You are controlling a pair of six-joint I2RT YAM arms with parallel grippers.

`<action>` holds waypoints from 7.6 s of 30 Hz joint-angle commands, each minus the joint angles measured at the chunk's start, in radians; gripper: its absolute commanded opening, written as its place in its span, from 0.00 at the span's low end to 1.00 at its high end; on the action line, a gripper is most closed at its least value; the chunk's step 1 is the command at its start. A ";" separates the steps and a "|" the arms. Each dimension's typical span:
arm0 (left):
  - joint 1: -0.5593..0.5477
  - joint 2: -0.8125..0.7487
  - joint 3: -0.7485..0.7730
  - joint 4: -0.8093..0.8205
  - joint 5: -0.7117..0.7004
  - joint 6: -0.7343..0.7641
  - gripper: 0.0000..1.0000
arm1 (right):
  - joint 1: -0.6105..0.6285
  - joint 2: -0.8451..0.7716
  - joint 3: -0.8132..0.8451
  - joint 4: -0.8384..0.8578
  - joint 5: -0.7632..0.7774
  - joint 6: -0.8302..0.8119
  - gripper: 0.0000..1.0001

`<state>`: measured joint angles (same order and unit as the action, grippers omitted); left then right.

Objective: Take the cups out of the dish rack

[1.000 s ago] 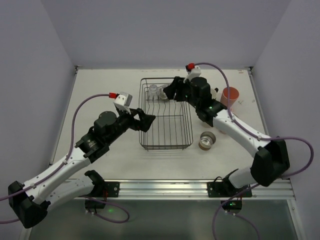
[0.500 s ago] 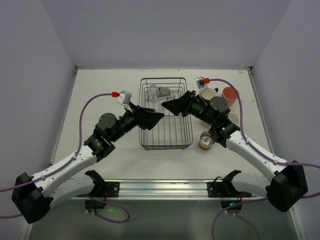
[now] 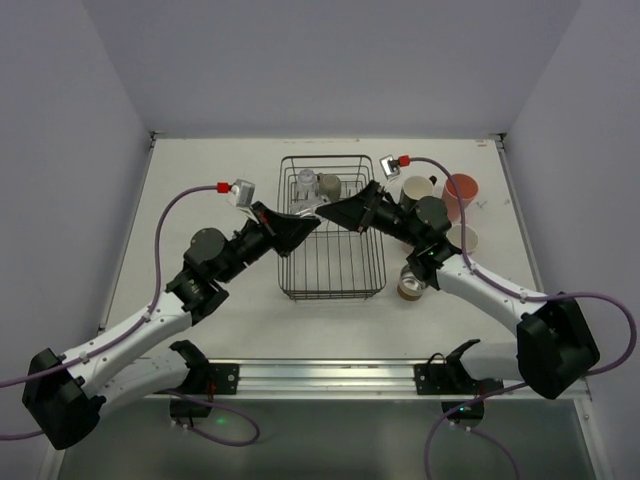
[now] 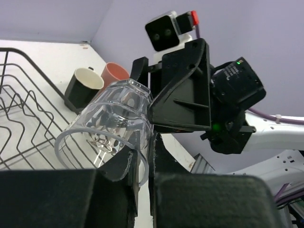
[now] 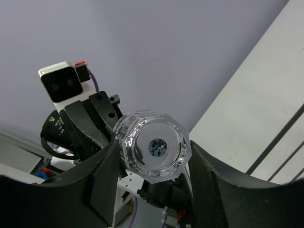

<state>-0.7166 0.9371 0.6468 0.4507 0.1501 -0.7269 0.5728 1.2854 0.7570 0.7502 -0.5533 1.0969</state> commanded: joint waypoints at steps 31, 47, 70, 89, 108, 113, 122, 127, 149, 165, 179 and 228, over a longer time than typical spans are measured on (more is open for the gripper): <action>0.687 0.741 0.639 -0.840 -0.311 0.167 0.00 | 0.006 -0.176 0.071 -0.707 0.332 -0.520 0.99; 0.806 0.905 0.656 -0.868 -0.277 0.248 0.15 | 0.007 -0.129 0.102 -0.747 0.355 -0.557 0.99; 0.804 0.603 0.620 -0.794 -0.193 0.242 0.96 | 0.010 0.173 0.392 -0.971 0.503 -0.716 0.99; 0.580 -0.081 0.150 -0.613 0.284 0.259 1.00 | 0.012 0.707 1.049 -1.143 0.559 -0.893 0.73; 0.401 -0.227 0.074 -0.638 0.137 0.405 1.00 | 0.045 1.098 1.507 -1.302 0.593 -0.865 0.76; 0.387 -0.235 0.076 -0.652 0.131 0.412 1.00 | 0.048 1.152 1.559 -1.307 0.661 -0.852 0.74; 0.376 -0.225 0.085 -0.667 0.098 0.423 1.00 | 0.056 1.160 1.538 -1.250 0.747 -0.858 0.68; 0.376 -0.216 0.086 -0.667 0.098 0.423 1.00 | 0.059 1.143 1.501 -1.201 0.760 -0.876 0.60; 0.385 -0.158 0.056 -0.471 0.203 0.219 0.95 | 0.059 0.602 0.986 -0.756 0.626 -0.732 0.28; 0.382 0.048 0.019 0.031 0.465 -0.177 0.81 | 0.061 0.045 0.211 -0.187 0.133 -0.226 0.27; 0.381 0.043 -0.012 0.124 0.517 -0.243 0.46 | 0.070 0.172 0.194 0.026 0.007 -0.031 0.28; 0.479 0.993 0.795 -1.037 -0.442 0.481 0.30 | -0.016 0.238 0.306 -0.747 0.441 -0.667 0.99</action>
<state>-0.2405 1.9198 1.3903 -0.5682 -0.2443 -0.2672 0.5552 1.5074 0.9943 0.0418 -0.1936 0.4770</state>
